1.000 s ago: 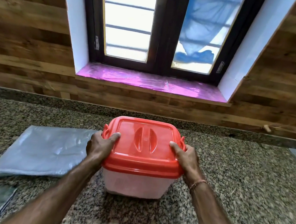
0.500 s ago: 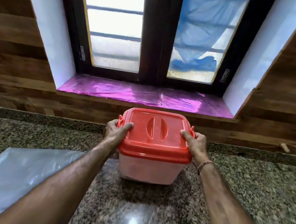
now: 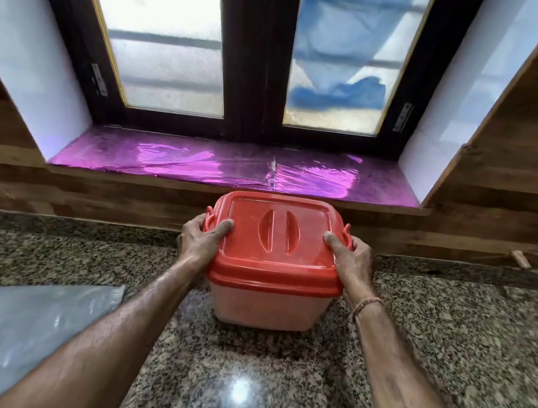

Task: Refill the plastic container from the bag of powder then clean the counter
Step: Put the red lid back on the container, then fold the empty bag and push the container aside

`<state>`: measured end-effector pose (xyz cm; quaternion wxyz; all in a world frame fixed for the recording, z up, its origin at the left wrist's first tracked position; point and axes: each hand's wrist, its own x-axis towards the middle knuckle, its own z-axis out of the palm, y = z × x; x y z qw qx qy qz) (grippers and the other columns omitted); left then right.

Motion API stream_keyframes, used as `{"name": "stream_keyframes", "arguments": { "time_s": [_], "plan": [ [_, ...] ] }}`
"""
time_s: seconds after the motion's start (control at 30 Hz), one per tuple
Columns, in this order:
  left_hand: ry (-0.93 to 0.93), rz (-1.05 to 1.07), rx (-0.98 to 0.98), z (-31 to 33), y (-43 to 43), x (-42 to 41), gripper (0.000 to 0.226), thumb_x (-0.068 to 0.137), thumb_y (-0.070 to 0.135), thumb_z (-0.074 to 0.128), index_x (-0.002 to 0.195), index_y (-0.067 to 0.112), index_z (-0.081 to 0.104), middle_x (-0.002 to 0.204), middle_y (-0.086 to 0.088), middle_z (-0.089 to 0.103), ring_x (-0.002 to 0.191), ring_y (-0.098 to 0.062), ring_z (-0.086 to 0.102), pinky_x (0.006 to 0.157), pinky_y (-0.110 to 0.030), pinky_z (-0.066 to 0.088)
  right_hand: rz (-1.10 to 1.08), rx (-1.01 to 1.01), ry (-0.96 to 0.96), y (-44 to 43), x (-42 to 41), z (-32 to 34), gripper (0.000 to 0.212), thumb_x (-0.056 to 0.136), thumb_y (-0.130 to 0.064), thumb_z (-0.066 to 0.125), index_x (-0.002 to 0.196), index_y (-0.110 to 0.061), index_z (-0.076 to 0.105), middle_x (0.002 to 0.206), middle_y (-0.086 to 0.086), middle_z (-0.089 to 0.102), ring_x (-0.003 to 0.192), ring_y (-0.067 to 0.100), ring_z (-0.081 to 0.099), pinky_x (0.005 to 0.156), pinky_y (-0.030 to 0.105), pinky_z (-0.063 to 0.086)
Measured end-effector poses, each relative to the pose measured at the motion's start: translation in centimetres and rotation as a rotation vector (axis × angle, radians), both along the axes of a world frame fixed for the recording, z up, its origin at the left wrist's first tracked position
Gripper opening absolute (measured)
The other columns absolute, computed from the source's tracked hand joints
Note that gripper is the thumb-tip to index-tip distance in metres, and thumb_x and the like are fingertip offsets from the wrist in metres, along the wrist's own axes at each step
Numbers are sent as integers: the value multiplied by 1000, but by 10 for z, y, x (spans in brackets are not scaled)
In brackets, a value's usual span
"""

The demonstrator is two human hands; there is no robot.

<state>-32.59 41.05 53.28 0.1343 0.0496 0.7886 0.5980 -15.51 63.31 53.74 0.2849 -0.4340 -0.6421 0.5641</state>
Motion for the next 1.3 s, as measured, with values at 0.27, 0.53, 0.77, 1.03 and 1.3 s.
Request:
{"name": "stream_keyframes", "arguments": {
  "time_s": [0.27,0.53,0.77,1.03,1.3],
  "plan": [
    [30,-41,-89,4,1,-2,63,71,71,69,119,31,70,106,0,76,97,-24,71,91,-48,59,3,-38,-42,2,-2,3,30,83,-40,79,96,-14,74,91,8,77,83,26,73,77,34,59],
    [93,-81,-116,1,-54,31,102,81,69,68,161,23,25,157,-11,44,137,-31,50,110,-52,44,-84,695,-287,-62,5,36,74,90,-57,64,149,-16,45,148,12,52,140,32,42,115,56,34],
    [98,76,-282,-25,-182,38,87,83,66,69,152,20,43,147,-9,55,131,-29,55,107,-42,46,223,859,50,-210,-17,25,56,90,-35,70,138,-12,56,138,9,56,130,26,50,112,36,40],
    [-62,187,-545,-83,-341,11,98,82,71,66,157,16,33,158,-11,41,143,-34,39,113,-47,38,709,375,-407,-357,-60,-83,73,84,-49,69,142,-9,51,141,16,57,131,33,54,106,40,46],
    [-124,265,-763,-143,-469,-71,133,53,86,63,158,15,24,158,-21,34,144,-41,34,115,-55,31,569,57,-620,-441,-95,-167,90,71,-59,75,135,0,53,133,23,61,123,38,59,94,43,52]
  ]
}}
